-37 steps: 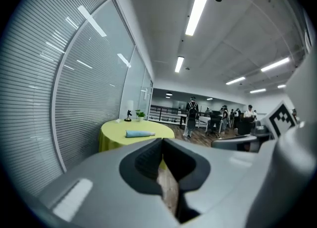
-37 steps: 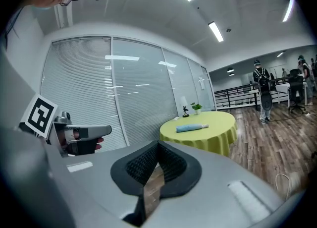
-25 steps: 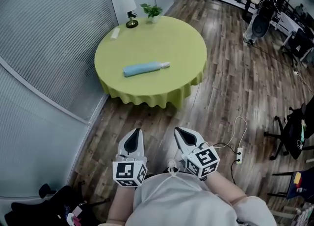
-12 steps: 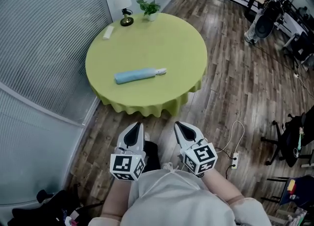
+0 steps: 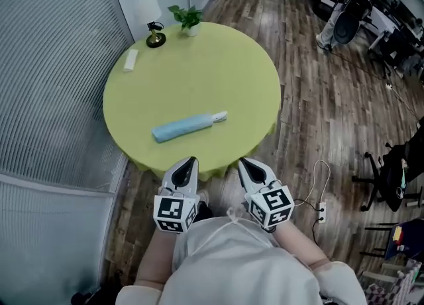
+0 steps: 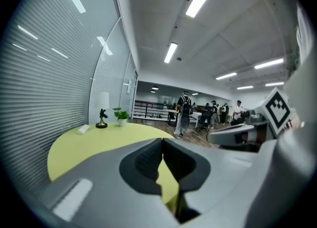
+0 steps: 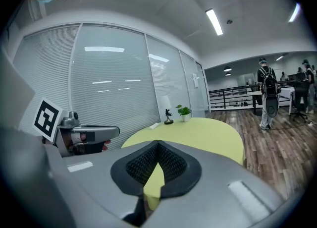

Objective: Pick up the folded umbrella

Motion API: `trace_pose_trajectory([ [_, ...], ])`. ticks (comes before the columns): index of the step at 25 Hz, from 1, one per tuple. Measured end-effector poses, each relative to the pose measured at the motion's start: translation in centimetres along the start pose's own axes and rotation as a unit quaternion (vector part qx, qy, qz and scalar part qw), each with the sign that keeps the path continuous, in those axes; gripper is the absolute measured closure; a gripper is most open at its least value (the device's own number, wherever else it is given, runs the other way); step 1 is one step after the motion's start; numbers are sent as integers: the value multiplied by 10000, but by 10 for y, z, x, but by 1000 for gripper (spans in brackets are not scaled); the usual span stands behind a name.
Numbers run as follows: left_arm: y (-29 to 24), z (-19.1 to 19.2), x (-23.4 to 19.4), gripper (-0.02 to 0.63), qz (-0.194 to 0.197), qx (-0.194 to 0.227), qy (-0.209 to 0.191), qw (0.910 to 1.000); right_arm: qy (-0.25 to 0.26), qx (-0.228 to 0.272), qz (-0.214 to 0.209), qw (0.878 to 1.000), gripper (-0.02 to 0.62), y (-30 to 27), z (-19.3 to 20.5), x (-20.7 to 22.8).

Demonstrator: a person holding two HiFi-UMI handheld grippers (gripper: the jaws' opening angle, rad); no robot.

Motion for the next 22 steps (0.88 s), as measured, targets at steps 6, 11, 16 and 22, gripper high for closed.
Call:
trace_pose_trajectory([
  [6,-68,7,-83,600,597,-212,-24,9980,-74,-45,310,9995,595,-94,-16,0],
  [11,-113,15,-126,598,870,-532,-231,9945,-128,-117,499,9986,595,-143,-18,10],
  [16,-148,27,-149,525,876,-913,-532,9905,-189,-114,508,9985,595,-174,-15,20],
  [22,-199,53,-162,359,1316,-1832,-1137,9676,-23,-113,418,9991,595,-206,-8,36],
])
Point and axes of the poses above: the fingertips, and each gripper's own axes: y backward along the fingers, x to its right, z out of its underside, the point moved 10 cm from there along y, backward along the fingers, and after that the axes turned 6 degrees about -z, right-handed, at the moved point
